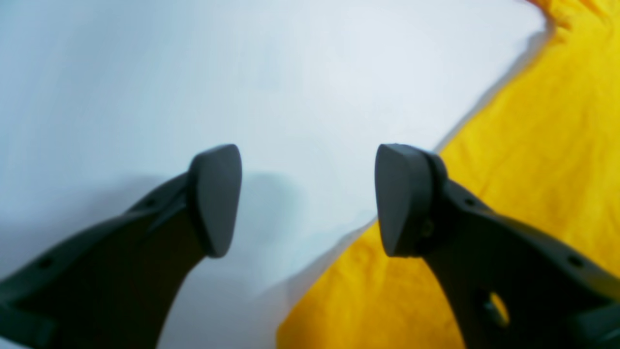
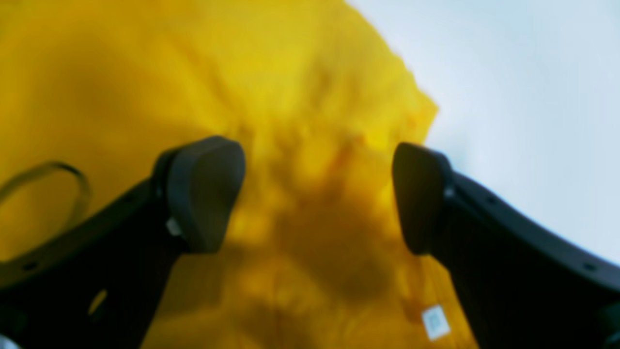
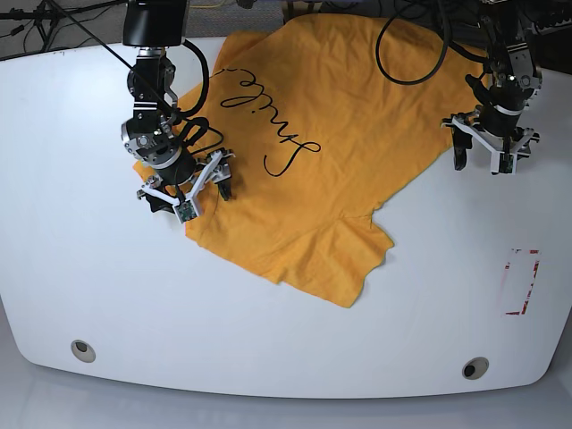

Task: Fold the T-shirt properly

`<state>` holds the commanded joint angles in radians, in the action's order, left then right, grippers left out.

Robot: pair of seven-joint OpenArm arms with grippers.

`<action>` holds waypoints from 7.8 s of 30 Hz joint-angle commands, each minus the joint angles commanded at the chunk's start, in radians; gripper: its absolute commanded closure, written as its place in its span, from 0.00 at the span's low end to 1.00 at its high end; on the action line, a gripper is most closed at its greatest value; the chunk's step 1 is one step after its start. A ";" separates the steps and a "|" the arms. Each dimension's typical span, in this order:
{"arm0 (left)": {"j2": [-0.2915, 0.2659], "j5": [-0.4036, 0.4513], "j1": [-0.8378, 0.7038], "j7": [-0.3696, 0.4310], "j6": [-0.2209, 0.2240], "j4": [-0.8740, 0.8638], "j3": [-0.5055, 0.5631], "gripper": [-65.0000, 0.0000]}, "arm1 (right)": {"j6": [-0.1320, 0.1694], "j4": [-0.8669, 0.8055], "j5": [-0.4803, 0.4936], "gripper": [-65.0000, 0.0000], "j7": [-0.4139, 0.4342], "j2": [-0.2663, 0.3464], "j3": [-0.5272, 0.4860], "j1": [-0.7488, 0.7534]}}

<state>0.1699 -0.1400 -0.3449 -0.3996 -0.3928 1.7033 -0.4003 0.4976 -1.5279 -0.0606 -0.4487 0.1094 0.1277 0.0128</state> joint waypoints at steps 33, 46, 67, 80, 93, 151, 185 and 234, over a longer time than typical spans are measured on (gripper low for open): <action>-0.045 0.000 -0.181 -0.033 0.002 0.047 -0.204 0.42 | 0.052 0.163 0.000 0.23 0.017 0.008 -0.117 -0.184; -0.058 0.012 -0.164 -0.010 -0.161 0.030 -0.191 0.74 | 0.044 0.124 0.001 0.24 0.015 0.006 -0.094 -0.162; -0.024 0.051 -0.228 -0.019 -0.056 0.022 -0.106 0.62 | 0.036 0.376 0.001 0.25 0.206 0.094 -0.080 -0.210; -0.022 0.070 -0.161 -0.016 -0.073 -0.010 -0.106 0.68 | 0.051 0.270 0.008 0.25 0.173 0.118 -0.088 -0.186; 0.027 0.073 0.021 -0.038 -0.079 -0.099 -0.135 0.70 | 0.060 0.091 0.012 0.24 0.002 0.117 -0.084 -0.194; 0.016 0.044 0.009 -0.050 -0.098 -0.089 -0.097 0.67 | 0.072 0.399 0.032 0.30 0.105 -0.004 -0.121 -0.421; 0.092 0.040 -0.160 -0.124 -0.107 0.060 -0.135 0.63 | 0.079 0.386 0.032 0.27 0.076 -0.058 -0.116 -0.377; 0.067 -0.239 -0.135 -0.437 -0.200 0.074 -0.491 0.41 | 0.111 0.529 0.068 0.88 0.034 -0.127 -0.137 -0.399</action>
<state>0.2372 -0.3788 -0.4795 -0.8368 -0.5928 1.7777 -0.8915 0.6088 -0.9988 0.0070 -0.4144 -0.0179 -0.0093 -0.3861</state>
